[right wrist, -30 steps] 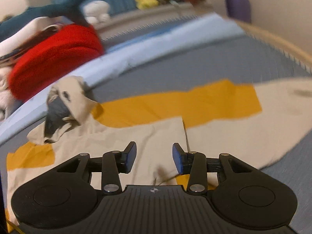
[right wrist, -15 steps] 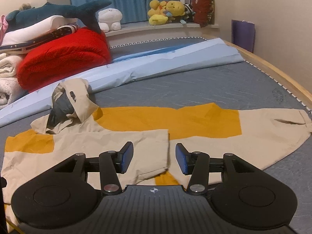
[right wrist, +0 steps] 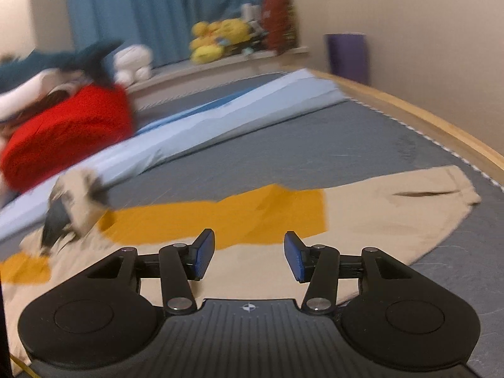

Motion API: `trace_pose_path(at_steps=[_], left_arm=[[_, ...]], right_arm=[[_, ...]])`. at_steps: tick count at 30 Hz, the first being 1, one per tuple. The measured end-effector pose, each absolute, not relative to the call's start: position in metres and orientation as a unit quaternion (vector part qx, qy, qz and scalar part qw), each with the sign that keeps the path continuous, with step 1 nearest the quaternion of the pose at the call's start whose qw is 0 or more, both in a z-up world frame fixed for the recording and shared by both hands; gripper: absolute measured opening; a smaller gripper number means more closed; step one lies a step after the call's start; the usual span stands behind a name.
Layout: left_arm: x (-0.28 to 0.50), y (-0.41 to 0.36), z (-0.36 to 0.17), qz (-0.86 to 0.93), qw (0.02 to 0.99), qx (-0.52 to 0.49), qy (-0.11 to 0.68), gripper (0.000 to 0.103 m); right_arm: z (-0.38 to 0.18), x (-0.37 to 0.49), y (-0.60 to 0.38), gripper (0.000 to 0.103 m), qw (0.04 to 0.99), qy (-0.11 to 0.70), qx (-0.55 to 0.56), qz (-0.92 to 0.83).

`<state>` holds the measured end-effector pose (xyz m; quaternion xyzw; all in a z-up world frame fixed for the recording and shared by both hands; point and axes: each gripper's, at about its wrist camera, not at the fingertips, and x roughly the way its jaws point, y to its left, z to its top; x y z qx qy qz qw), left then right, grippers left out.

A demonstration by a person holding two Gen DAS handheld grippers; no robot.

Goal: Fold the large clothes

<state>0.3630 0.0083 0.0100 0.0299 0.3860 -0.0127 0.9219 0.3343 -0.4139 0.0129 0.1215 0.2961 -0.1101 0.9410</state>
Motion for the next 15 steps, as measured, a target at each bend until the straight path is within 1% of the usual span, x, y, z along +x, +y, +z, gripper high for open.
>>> trace_pose_path(at_steps=[1, 3, 4, 5, 10, 11, 14, 15], left_arm=[[0.364, 0.009, 0.010, -0.013, 0.922, 0.029, 0.386, 0.075], [0.365, 0.010, 0.010, -0.012, 0.922, 0.026, 0.387, 0.075], [0.366, 0.012, 0.010, -0.013, 0.921, 0.025, 0.387, 0.075], [0.366, 0.013, 0.010, -0.013, 0.921, 0.024, 0.388, 0.075], [0.370, 0.018, 0.009, -0.008, 0.920, 0.018, 0.391, 0.075], [0.371, 0.019, 0.009, -0.008, 0.920, 0.017, 0.392, 0.075], [0.373, 0.021, 0.008, -0.009, 0.919, 0.016, 0.395, 0.075], [0.373, 0.021, 0.008, -0.009, 0.918, 0.015, 0.396, 0.075]], right_arm=[[0.010, 0.333, -0.427, 0.050, 0.940, 0.292, 0.129, -0.120], [0.002, 0.329, -0.453, 0.040, 0.938, 0.284, 0.144, -0.138], [-0.002, 0.327, -0.465, 0.030, 0.936, 0.283, 0.152, -0.146], [-0.007, 0.325, -0.478, 0.024, 0.933, 0.283, 0.161, -0.155], [-0.033, 0.315, -0.536, 0.025, 0.910, 0.285, 0.206, -0.218], [-0.039, 0.312, -0.547, 0.026, 0.905, 0.285, 0.214, -0.231], [-0.060, 0.312, -0.576, 0.036, 0.891, 0.289, 0.245, -0.250], [-0.067, 0.314, -0.584, 0.037, 0.888, 0.290, 0.255, -0.251]])
